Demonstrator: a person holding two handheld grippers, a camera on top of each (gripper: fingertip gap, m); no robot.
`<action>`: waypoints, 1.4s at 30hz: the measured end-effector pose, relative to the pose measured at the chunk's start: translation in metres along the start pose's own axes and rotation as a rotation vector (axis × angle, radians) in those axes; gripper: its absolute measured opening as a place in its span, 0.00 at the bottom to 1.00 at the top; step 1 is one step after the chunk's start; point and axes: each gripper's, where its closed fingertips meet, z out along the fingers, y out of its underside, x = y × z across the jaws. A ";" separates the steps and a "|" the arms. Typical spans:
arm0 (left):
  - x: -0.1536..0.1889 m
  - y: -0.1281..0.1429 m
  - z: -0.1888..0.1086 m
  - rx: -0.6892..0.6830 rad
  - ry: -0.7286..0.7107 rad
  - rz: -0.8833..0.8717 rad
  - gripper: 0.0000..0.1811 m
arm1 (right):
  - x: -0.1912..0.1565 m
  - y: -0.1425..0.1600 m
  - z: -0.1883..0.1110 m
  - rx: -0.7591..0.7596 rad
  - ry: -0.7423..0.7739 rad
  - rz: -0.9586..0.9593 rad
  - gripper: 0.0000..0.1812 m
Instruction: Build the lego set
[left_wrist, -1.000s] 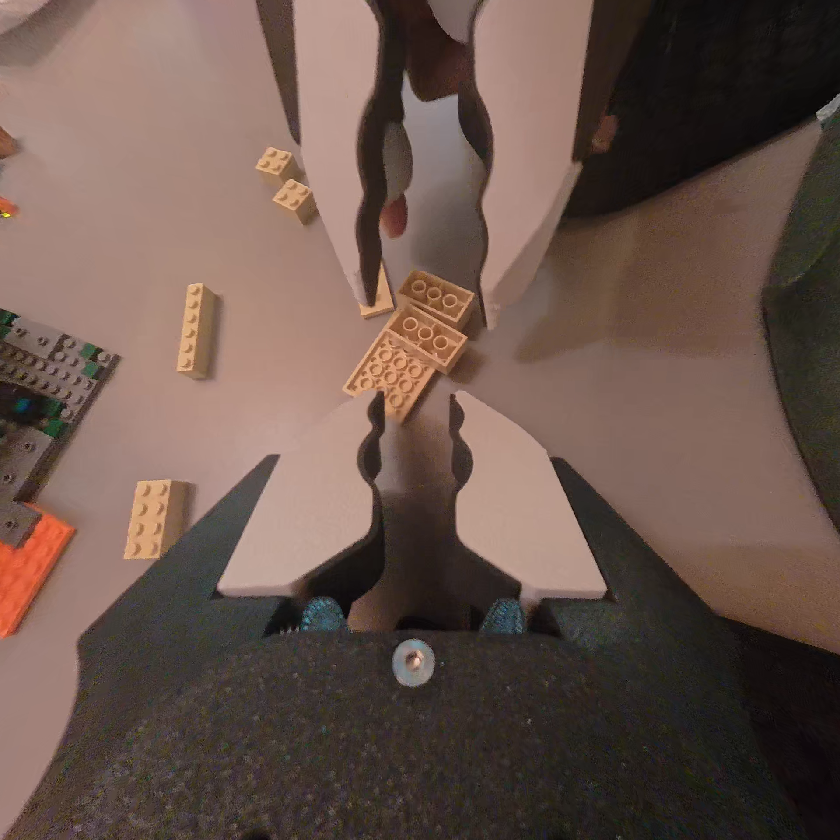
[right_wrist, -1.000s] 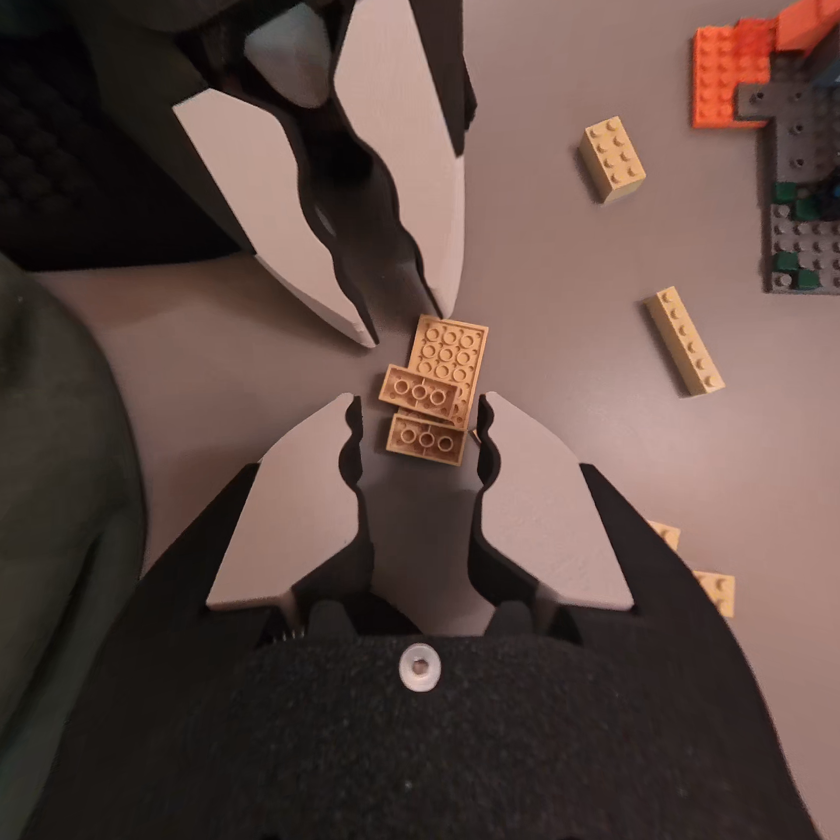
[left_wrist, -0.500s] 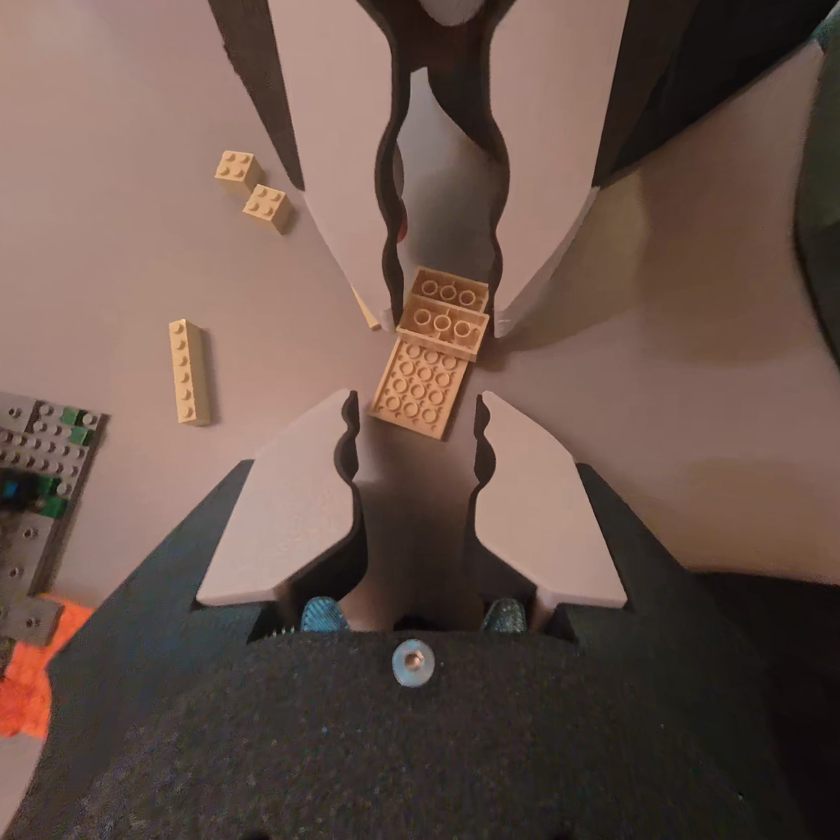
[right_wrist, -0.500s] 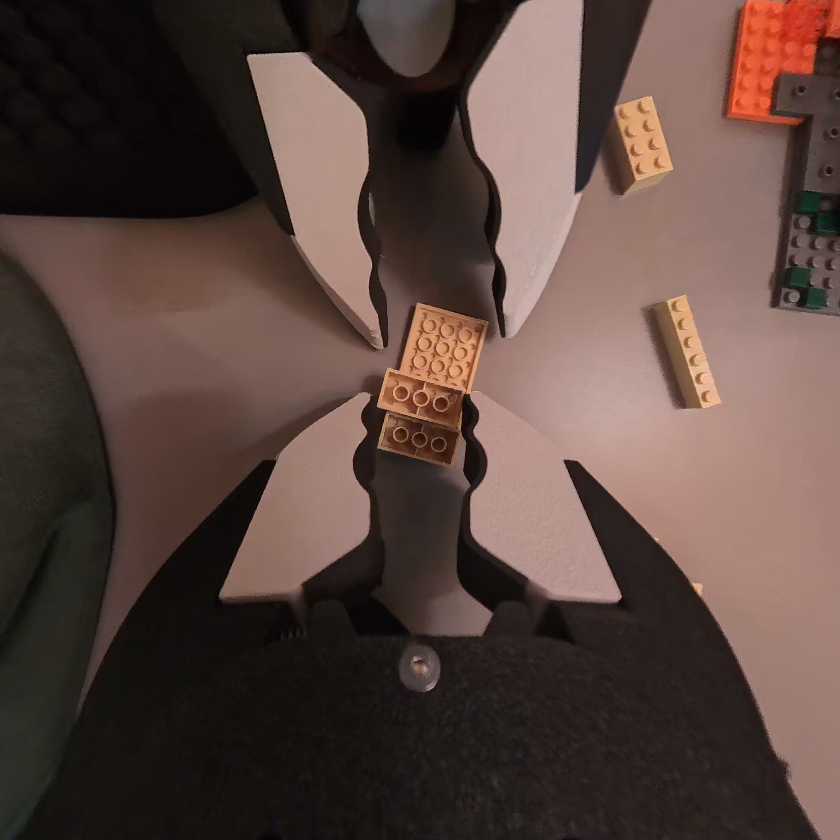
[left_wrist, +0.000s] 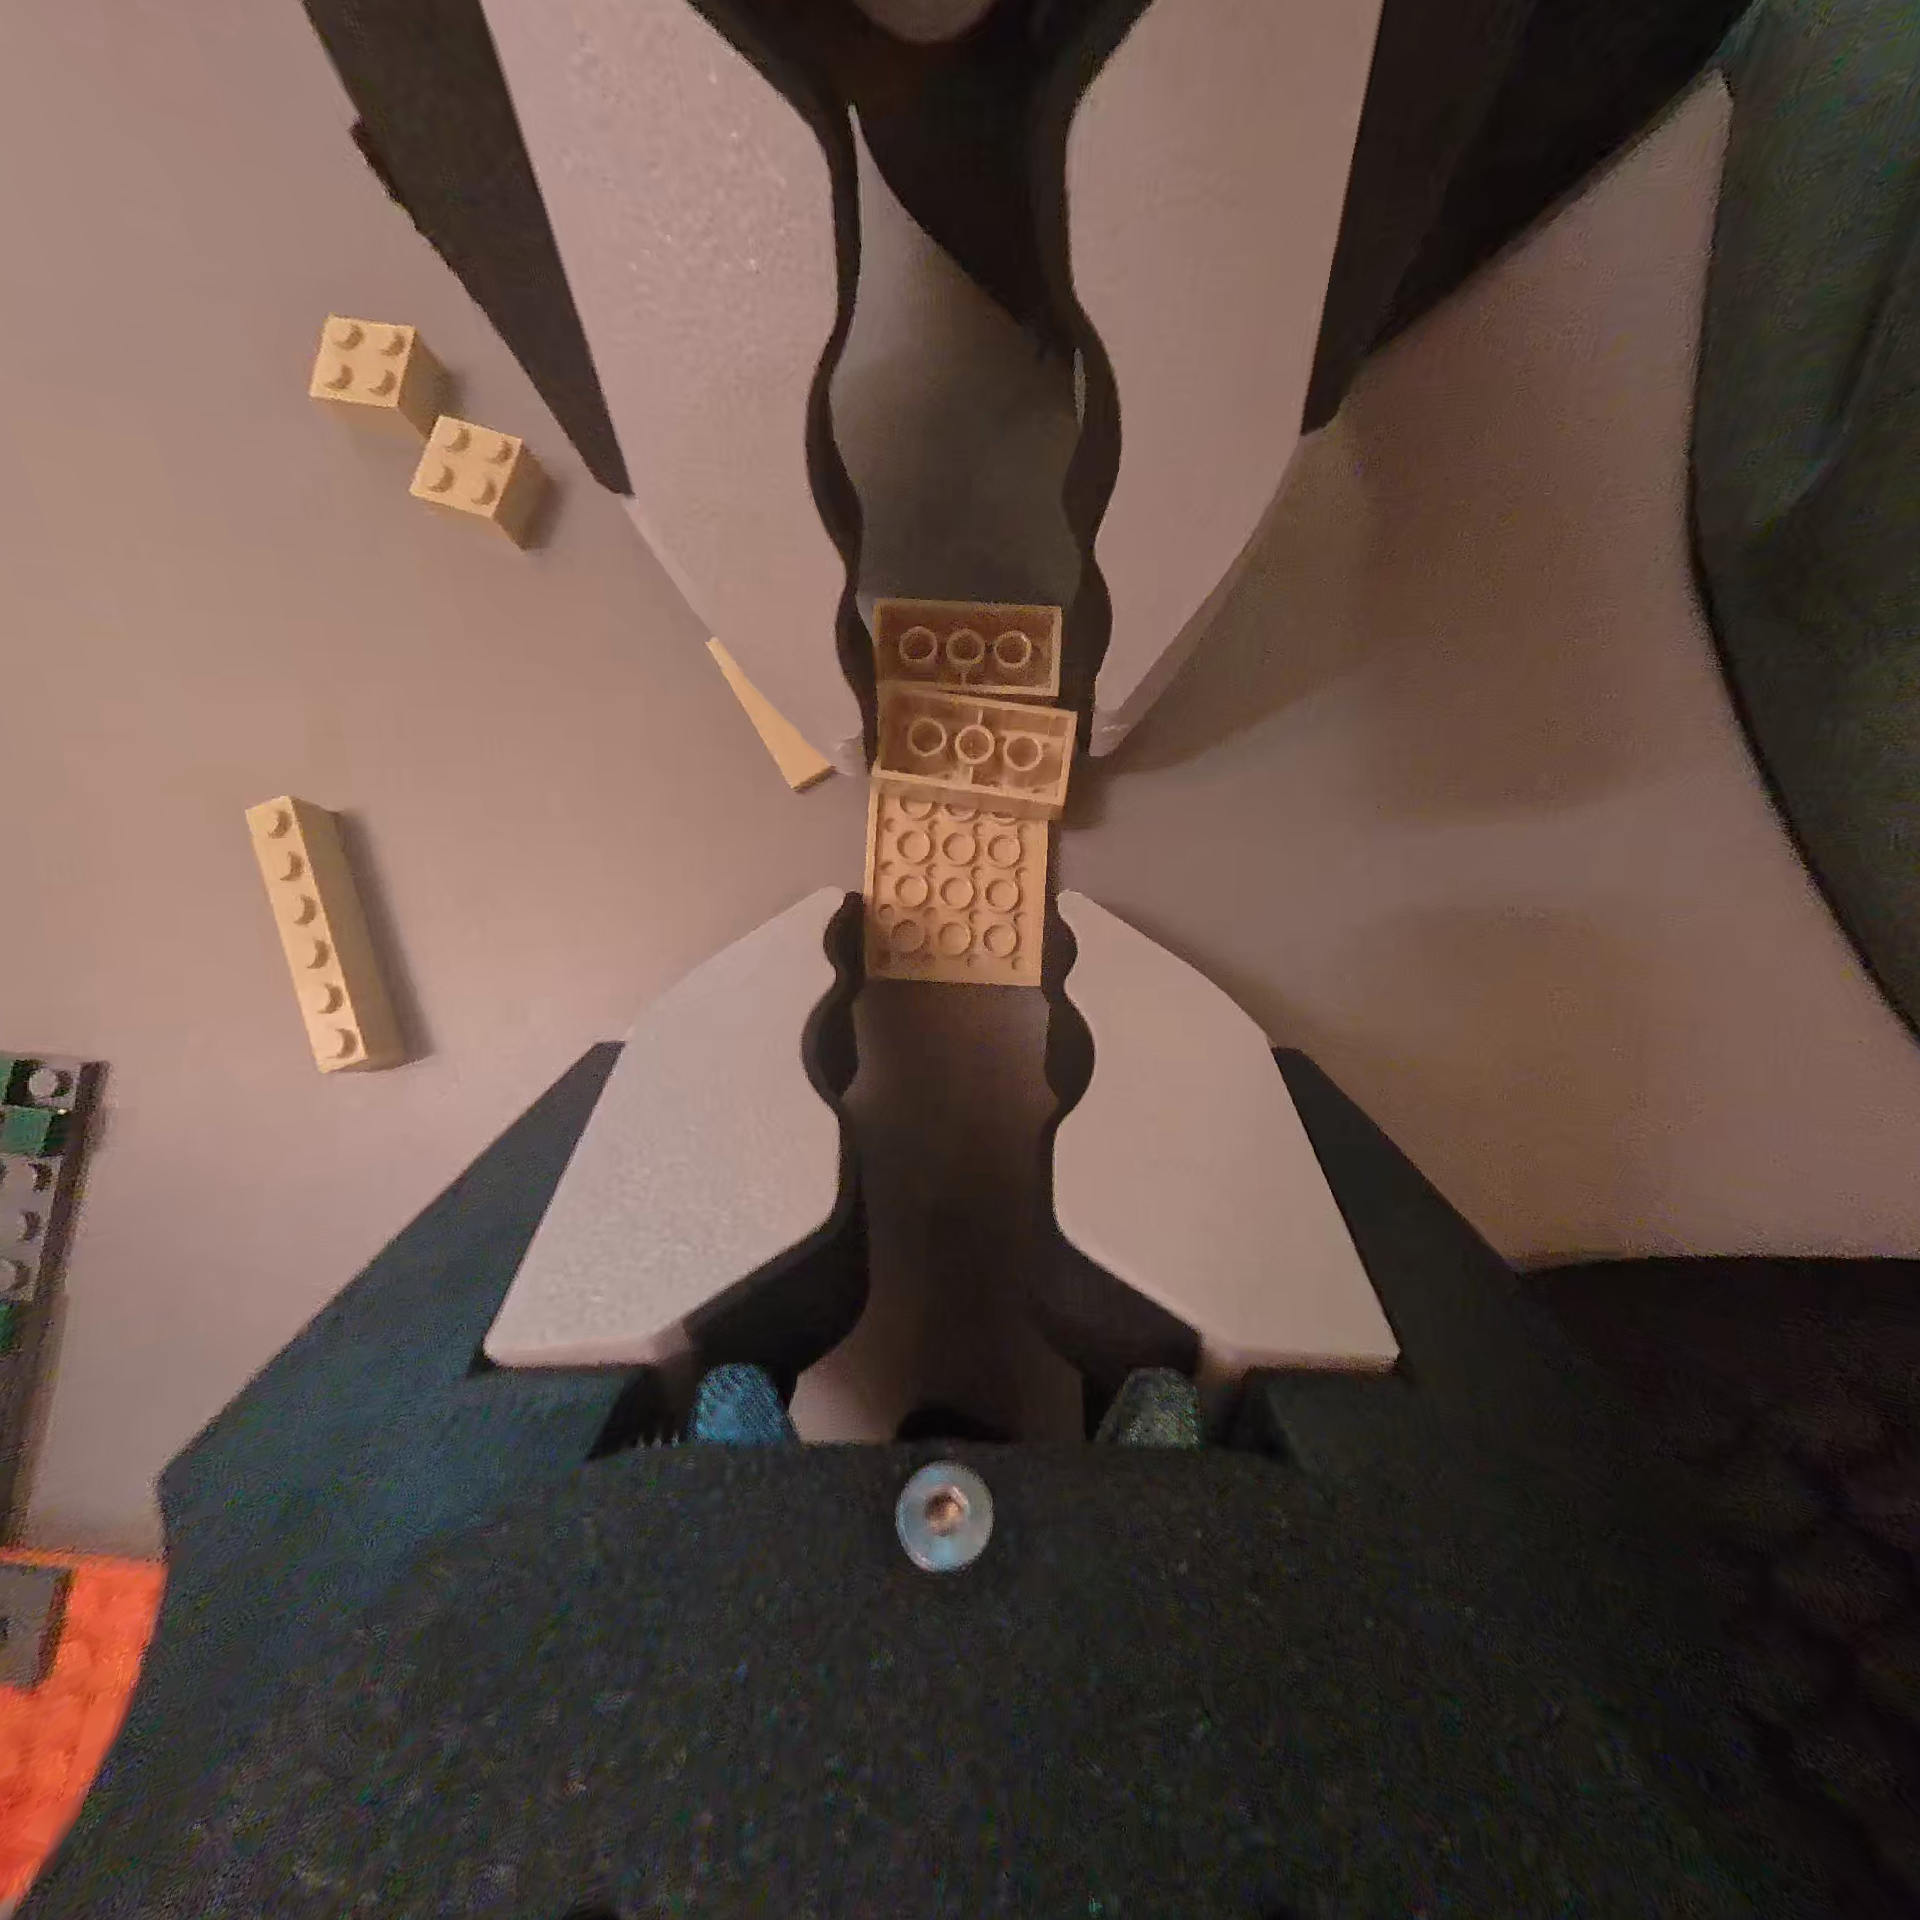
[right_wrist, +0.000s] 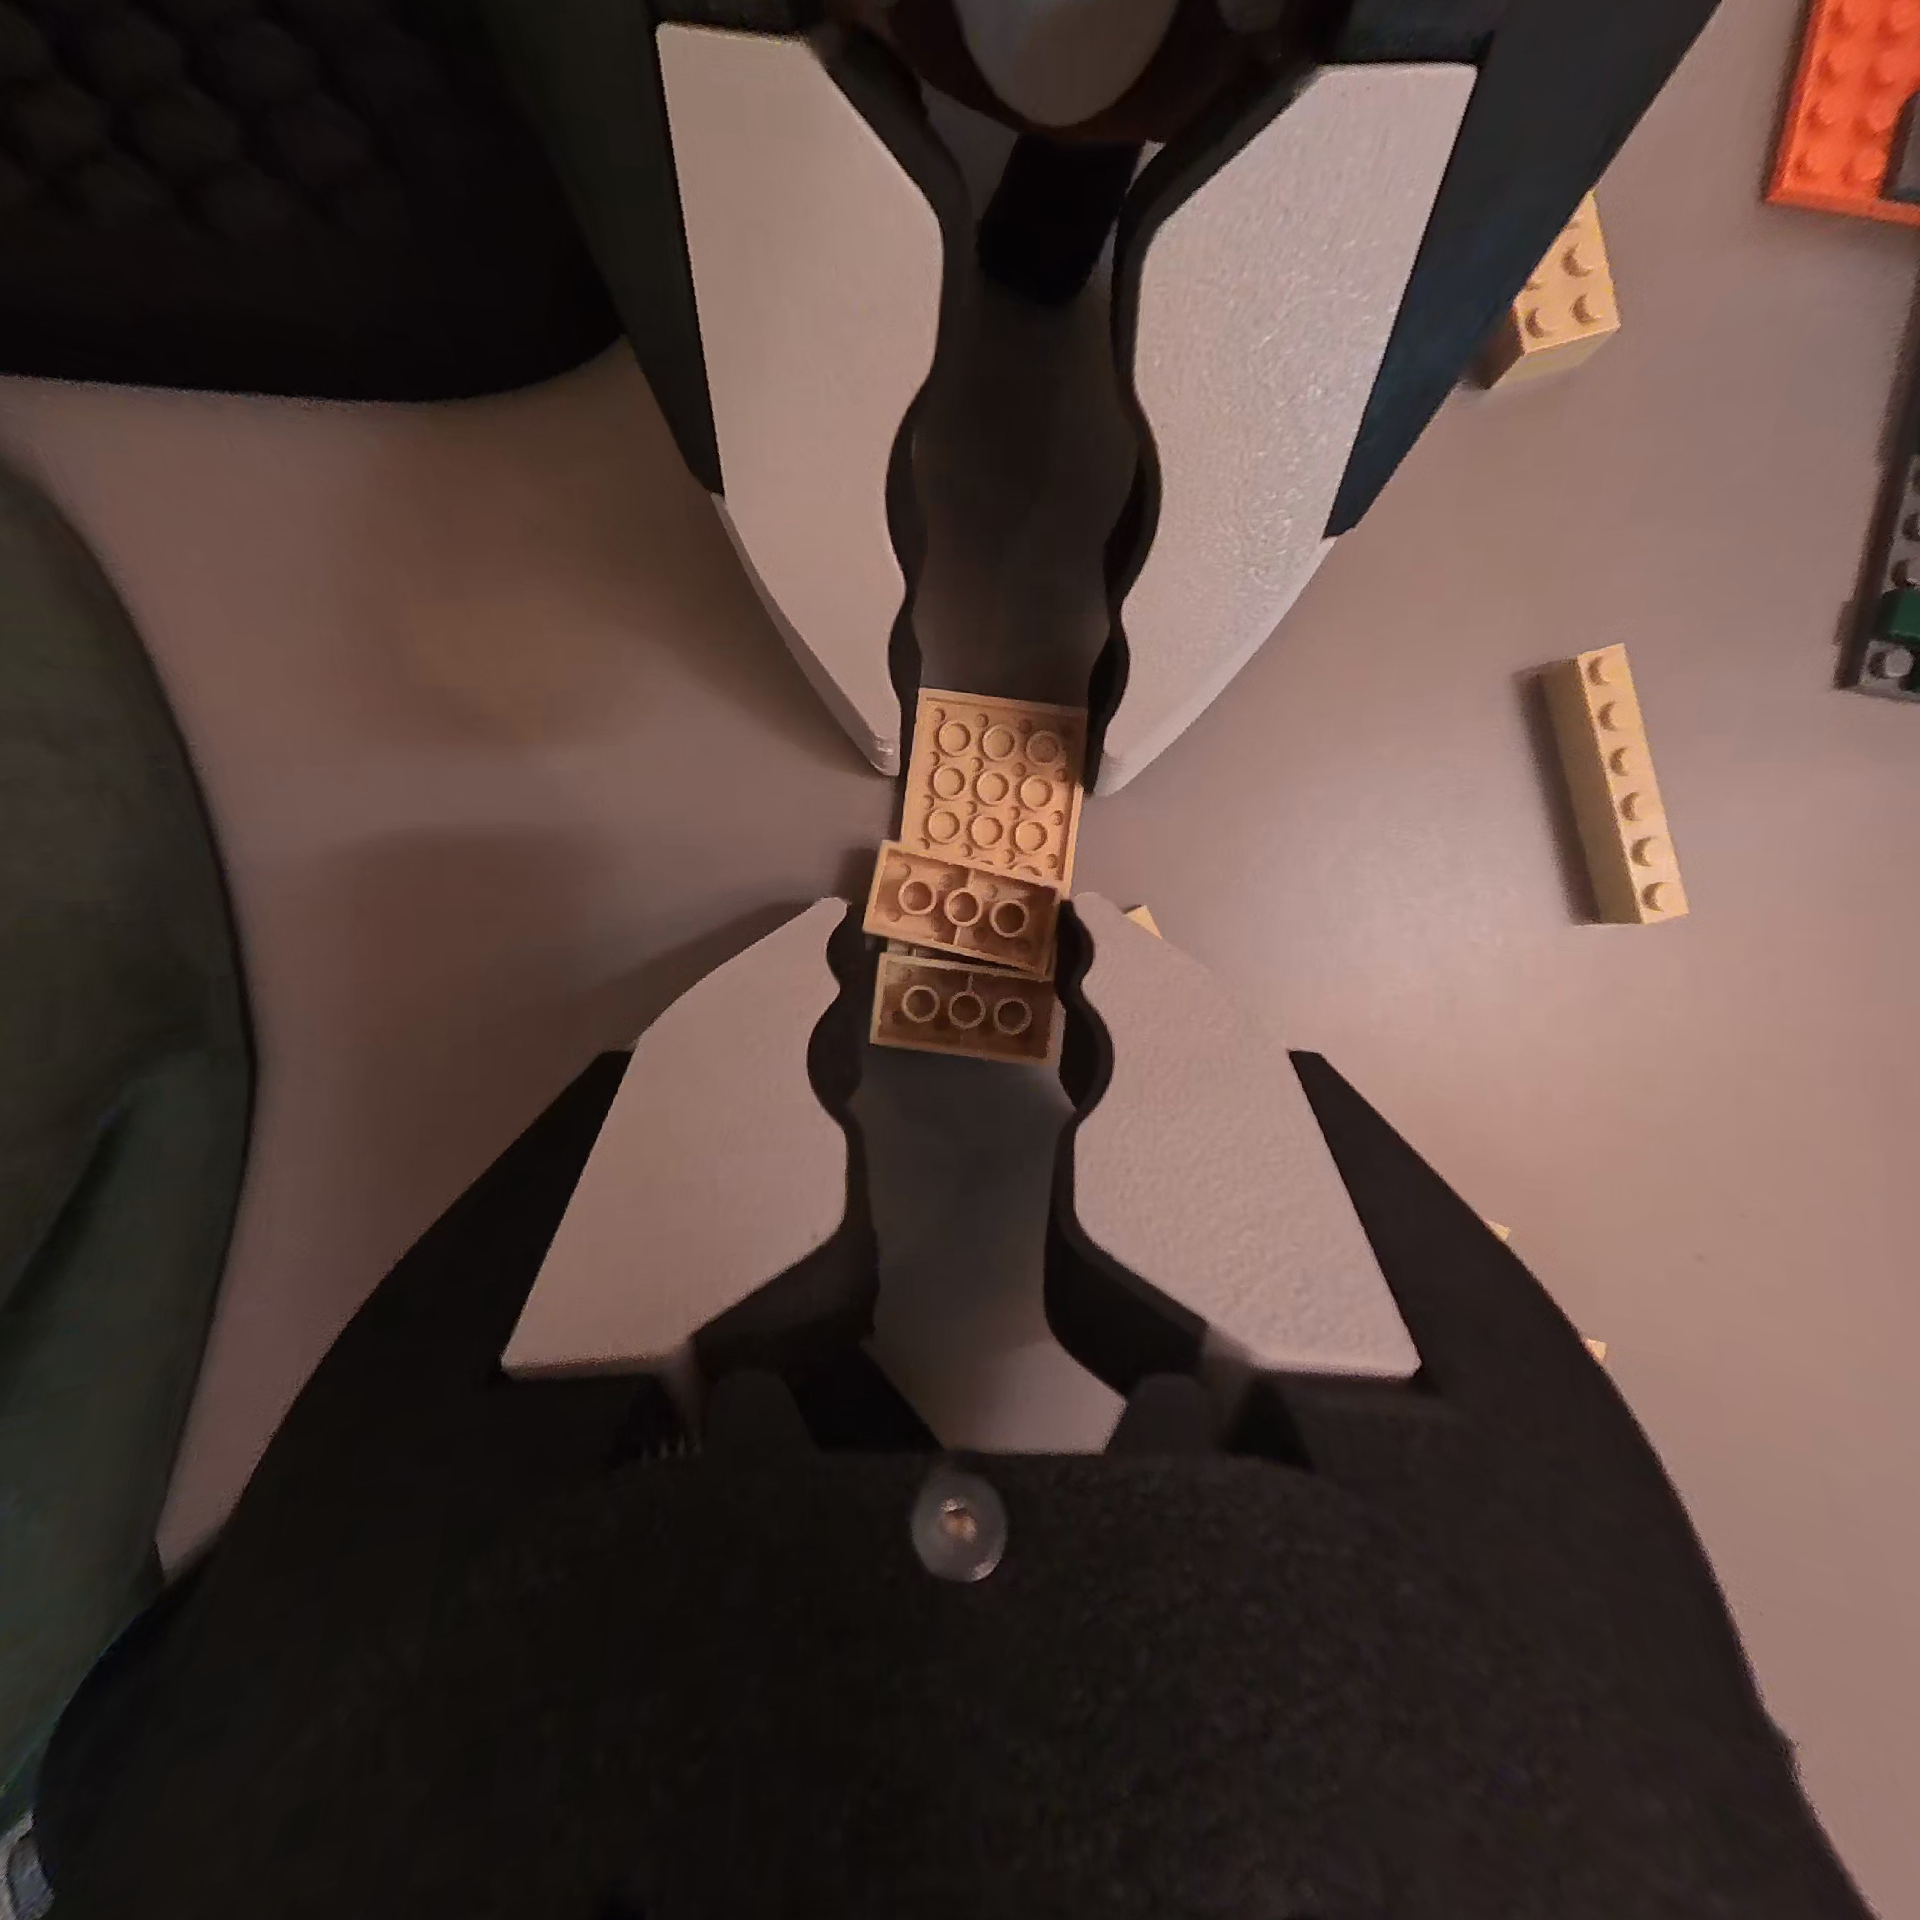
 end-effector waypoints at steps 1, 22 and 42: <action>0.000 0.000 0.000 -0.002 -0.003 -0.005 0.18 | -0.001 0.001 0.000 -0.005 -0.006 -0.005 0.19; 0.012 0.004 -0.007 -0.018 -0.046 -0.064 0.18 | -0.008 0.000 -0.002 -0.032 -0.051 -0.064 0.19; 0.016 0.005 -0.012 -0.044 -0.069 -0.109 0.18 | -0.010 -0.011 0.000 0.024 -0.025 -0.053 0.18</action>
